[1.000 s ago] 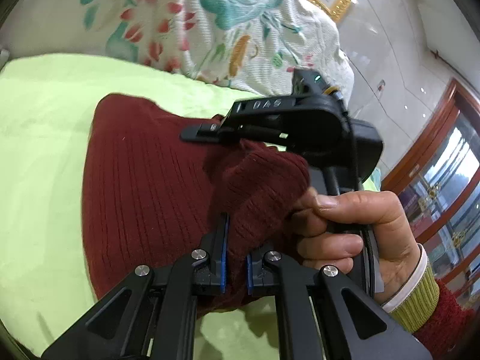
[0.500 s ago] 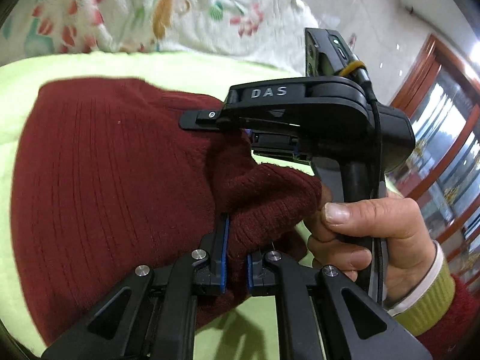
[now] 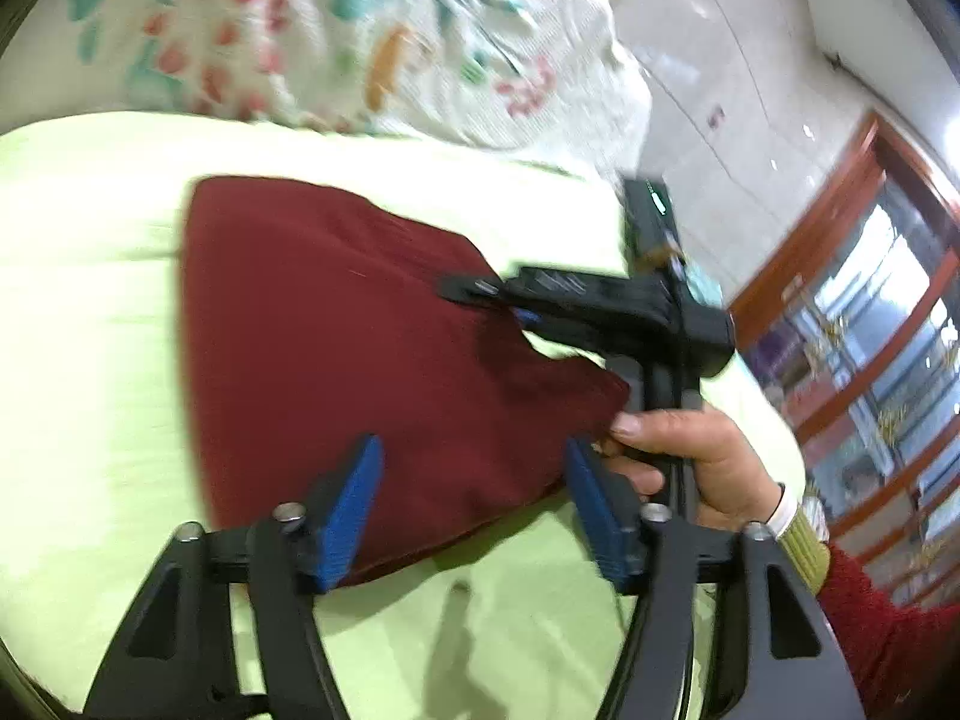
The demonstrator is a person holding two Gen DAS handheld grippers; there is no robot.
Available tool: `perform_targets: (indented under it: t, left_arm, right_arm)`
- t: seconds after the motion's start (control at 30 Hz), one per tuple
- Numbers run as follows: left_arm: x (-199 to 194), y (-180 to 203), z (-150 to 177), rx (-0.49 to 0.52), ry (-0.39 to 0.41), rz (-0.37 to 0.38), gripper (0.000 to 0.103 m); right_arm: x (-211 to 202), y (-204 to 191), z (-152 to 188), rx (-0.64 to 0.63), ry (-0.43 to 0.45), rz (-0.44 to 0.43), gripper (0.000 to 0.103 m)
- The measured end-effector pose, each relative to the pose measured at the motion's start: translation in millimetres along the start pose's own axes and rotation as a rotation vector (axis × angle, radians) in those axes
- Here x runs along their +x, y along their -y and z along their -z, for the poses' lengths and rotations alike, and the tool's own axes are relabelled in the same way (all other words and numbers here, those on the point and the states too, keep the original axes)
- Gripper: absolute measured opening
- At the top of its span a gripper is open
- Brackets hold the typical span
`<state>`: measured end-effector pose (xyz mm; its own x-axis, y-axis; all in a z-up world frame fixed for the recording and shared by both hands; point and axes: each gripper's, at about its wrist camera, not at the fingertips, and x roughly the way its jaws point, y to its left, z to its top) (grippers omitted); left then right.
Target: Fold large clothes
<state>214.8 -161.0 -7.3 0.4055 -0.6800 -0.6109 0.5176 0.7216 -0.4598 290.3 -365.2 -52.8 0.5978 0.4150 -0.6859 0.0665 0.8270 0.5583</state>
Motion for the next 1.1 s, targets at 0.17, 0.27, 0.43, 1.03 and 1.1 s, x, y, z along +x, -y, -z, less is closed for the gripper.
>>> perform_targets:
  t: [0.17, 0.27, 0.43, 1.03, 1.1]
  left_arm:
    - [-21.8, -49.6, -9.4, -0.088, 0.018, -0.038, 0.080]
    - [-10.1, -84.9, -12.2, -0.197, -0.033, 0.003, 0.080]
    - [33.6, -132.6, -27.9, -0.359, -0.113, 0.111, 0.081]
    - [91.3, -86.7, -45.8, -0.150, -0.166, -0.020, 0.056]
    - [80.1, -79.5, -44.9, -0.130, -0.144, -0.038, 0.050]
  right_arm:
    - [-30.9, 4.9, 6.5, 0.023, 0.053, 0.021, 0.081]
    - [-31.9, 12.3, 7.2, 0.066, 0.019, -0.052, 0.082]
    - [-14.5, 16.7, 5.5, 0.092, -0.044, -0.088, 0.082]
    - [14.4, 16.5, 11.9, 0.136, -0.131, -0.119, 0.037]
    - [6.8, 4.5, 15.5, 0.124, -0.110, -0.108, 0.034]
